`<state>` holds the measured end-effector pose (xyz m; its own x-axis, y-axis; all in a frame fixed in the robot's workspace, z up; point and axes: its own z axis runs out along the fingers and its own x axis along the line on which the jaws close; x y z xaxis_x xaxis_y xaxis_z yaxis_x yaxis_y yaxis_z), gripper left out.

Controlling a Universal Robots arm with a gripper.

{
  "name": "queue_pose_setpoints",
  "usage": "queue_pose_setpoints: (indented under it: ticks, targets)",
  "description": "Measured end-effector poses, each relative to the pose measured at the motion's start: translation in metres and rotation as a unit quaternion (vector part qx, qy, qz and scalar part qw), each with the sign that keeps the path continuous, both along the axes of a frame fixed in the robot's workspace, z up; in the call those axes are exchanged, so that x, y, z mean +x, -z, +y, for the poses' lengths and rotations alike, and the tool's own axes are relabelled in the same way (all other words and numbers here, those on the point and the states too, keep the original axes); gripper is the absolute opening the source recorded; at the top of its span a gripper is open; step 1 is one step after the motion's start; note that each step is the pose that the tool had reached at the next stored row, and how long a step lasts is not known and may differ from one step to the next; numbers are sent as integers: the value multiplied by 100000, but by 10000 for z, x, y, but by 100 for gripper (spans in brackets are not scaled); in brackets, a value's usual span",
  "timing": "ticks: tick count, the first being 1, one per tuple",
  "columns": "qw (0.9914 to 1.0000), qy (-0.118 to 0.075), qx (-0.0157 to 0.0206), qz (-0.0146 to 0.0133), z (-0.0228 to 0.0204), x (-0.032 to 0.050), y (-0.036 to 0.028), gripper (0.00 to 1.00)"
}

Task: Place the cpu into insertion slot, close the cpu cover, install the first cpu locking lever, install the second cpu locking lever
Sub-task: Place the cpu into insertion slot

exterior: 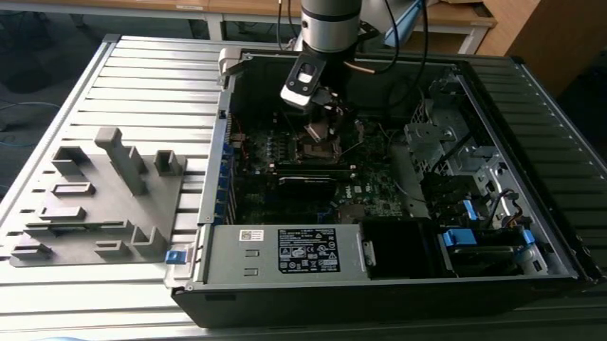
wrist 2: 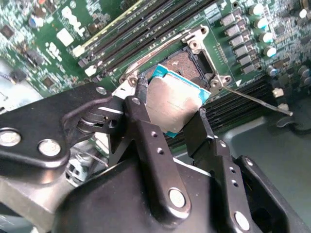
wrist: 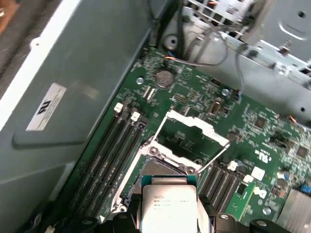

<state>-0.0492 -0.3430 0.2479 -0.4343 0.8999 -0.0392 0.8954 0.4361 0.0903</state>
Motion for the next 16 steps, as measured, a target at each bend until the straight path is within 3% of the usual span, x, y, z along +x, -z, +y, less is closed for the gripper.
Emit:
queue_pose_setpoints:
  ticks: [4,8,12,16]
  targets:
    - [99932,3675,0,-3,0,0,5,54]
    - [99737,7245,3,-4,0,0,10,54]
    - [99404,10906,0,-1,0,0,15,54]
    - [98936,14550,-3,0,0,0,20,54]
